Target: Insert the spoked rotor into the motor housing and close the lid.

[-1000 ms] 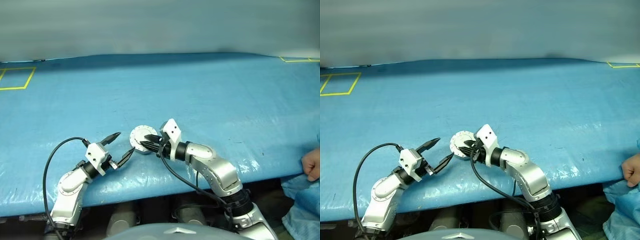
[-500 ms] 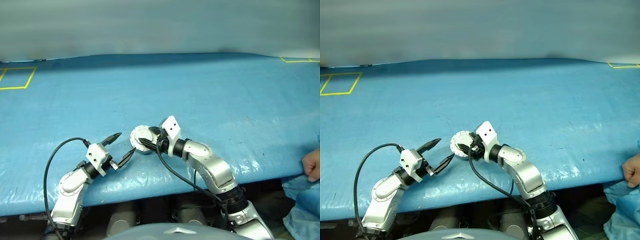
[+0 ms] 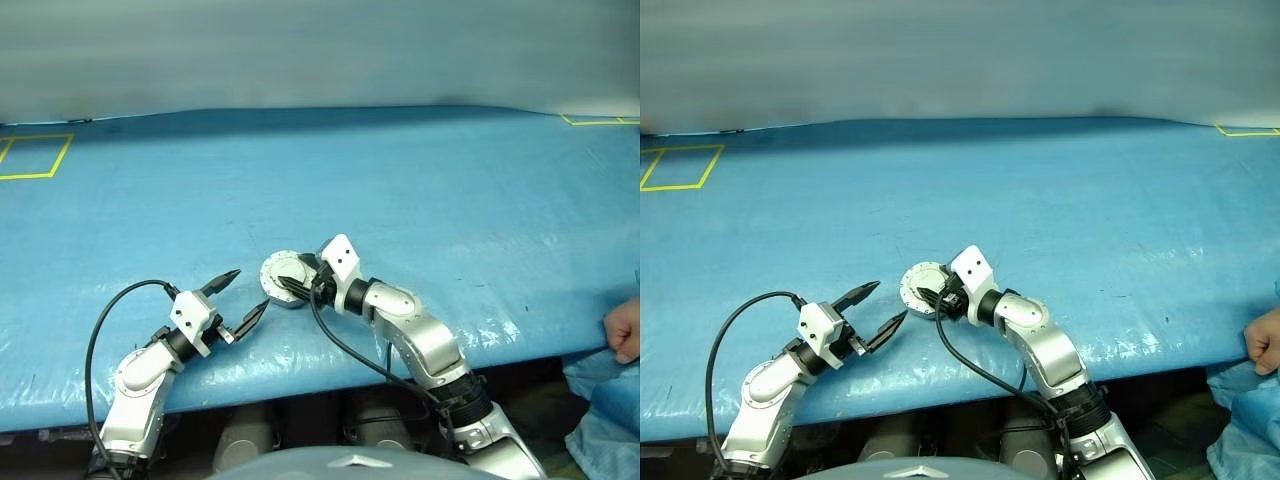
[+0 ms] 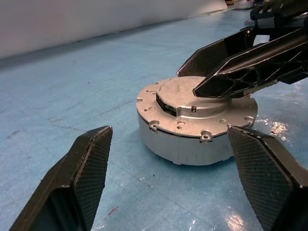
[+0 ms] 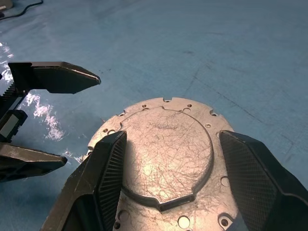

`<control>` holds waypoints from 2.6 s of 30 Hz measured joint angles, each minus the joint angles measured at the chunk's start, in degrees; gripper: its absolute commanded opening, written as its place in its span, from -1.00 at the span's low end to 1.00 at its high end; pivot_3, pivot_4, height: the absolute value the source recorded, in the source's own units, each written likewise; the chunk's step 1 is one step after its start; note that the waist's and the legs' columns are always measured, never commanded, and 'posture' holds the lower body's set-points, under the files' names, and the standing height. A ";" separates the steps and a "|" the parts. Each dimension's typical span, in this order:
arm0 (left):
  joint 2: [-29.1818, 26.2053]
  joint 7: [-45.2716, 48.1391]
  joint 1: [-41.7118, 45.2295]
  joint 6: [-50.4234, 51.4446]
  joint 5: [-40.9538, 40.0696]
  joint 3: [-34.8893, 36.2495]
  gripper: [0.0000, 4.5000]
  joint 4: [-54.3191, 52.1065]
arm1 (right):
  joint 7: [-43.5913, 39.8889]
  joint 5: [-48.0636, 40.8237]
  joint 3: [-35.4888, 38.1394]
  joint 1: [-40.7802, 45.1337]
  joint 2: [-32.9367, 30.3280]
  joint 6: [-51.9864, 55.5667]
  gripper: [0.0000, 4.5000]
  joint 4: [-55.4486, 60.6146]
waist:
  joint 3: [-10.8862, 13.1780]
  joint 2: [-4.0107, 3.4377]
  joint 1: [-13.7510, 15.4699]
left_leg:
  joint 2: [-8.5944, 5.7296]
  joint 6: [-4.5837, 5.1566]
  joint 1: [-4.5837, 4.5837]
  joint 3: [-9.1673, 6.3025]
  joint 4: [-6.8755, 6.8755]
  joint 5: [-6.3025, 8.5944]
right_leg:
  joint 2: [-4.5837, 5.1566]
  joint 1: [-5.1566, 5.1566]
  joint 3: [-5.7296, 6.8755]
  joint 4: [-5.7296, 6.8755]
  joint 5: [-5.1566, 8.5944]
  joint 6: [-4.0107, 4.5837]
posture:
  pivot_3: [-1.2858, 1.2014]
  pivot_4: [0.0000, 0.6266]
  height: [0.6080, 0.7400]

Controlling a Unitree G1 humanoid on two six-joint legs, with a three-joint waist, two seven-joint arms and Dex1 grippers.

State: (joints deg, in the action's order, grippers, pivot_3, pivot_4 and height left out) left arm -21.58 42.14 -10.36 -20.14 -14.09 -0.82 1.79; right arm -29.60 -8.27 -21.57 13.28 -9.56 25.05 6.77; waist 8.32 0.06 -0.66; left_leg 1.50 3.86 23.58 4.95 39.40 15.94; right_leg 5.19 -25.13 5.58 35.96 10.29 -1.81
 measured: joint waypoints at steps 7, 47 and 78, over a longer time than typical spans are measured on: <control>-0.01 -0.23 0.05 0.00 0.00 0.01 0.82 0.00 | 1.82 5.10 -2.78 -0.35 -0.01 -4.86 0.43 -1.46 | 0.00 0.00 -0.29 | 0.11 -0.08 -0.60 0.00 0.00 -0.01 | 0.00 0.32 0.02 0.03 0.03 0.06 | 0.03 -0.52 1.00; 1.00 6.72 8.55 5.01 -4.06 -2.84 -0.05 3.13 | 7.79 -2.62 6.93 -5.11 -1.33 4.86 -0.67 10.28 | 0.04 -0.01 0.02 | 0.07 -0.07 -0.13 0.00 -0.13 0.01 | 0.00 0.17 0.08 -0.05 0.07 0.12 | 0.03 -0.52 1.00; 2.22 7.11 8.33 3.42 -4.85 -0.76 -0.99 7.17 | 8.68 -1.58 7.55 -5.30 -1.75 5.69 -0.67 10.26 | 0.04 0.00 0.04 | 0.05 -0.05 -0.02 -0.03 -0.04 0.00 | -0.02 0.13 0.06 -0.04 0.02 0.04 | 0.03 -0.52 1.00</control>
State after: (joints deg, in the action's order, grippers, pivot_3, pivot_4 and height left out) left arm -19.36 49.25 -2.03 -16.72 -18.94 -1.58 8.96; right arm -20.91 -9.85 -14.02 7.98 -11.30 30.74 17.03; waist 8.36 0.06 -0.62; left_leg 1.55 3.81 23.56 4.92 39.36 15.94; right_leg 5.18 -25.01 5.65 35.92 10.31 -1.77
